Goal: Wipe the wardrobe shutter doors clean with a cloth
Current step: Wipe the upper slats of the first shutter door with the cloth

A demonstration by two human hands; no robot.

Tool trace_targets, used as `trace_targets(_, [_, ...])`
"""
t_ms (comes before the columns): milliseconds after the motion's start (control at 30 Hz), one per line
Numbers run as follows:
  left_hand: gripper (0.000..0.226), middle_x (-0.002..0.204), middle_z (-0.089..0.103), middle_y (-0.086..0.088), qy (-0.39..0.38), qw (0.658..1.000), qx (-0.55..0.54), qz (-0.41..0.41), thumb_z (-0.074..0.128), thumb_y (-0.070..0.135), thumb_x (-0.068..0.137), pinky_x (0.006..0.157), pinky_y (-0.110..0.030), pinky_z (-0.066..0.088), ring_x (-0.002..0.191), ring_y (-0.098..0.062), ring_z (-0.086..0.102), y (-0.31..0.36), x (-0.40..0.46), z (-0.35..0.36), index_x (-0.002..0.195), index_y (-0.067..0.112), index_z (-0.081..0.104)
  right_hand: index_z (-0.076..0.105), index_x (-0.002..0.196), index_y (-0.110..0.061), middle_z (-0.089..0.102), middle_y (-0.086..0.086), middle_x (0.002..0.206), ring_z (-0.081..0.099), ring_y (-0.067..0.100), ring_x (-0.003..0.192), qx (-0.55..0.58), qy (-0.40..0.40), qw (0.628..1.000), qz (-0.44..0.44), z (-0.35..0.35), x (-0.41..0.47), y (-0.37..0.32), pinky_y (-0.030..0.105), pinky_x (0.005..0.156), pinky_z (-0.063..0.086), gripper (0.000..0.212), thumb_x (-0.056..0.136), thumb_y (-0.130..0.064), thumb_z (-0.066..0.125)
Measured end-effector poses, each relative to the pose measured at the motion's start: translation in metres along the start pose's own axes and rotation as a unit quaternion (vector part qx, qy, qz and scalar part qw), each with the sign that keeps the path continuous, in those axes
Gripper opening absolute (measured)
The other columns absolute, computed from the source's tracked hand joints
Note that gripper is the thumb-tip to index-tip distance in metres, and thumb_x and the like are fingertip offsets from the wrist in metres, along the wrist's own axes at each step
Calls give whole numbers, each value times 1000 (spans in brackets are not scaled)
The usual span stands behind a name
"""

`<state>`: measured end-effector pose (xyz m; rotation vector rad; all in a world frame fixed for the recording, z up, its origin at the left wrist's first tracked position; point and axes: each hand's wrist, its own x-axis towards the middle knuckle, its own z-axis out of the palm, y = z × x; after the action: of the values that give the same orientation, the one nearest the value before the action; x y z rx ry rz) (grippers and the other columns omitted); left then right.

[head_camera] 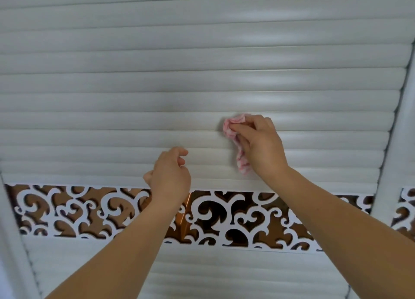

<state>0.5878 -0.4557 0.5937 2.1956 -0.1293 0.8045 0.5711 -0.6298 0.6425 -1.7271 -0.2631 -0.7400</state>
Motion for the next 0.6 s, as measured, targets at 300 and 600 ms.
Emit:
trace_targets(300, [35,94,50,14,-9,999,32,-11,45,6,92,83,-28,23,87,-5,46,-34,-7,-5,118,29,54,66,100,-20,59,4,104,55,22,92,-398,-30,866,-302,62,-4,63,39,68,56,22,81,-10,71])
trace_targets(600, [35,98,53,10,-33,998,52,-16,44,9,94,83,-28,20,94,-11,51,-57,4,-11,120,29,53,66,94,-25,57,-4,100,65,23,74,-470,-61,805,-357,42,-2,50,42,54,58,21,76,-18,77])
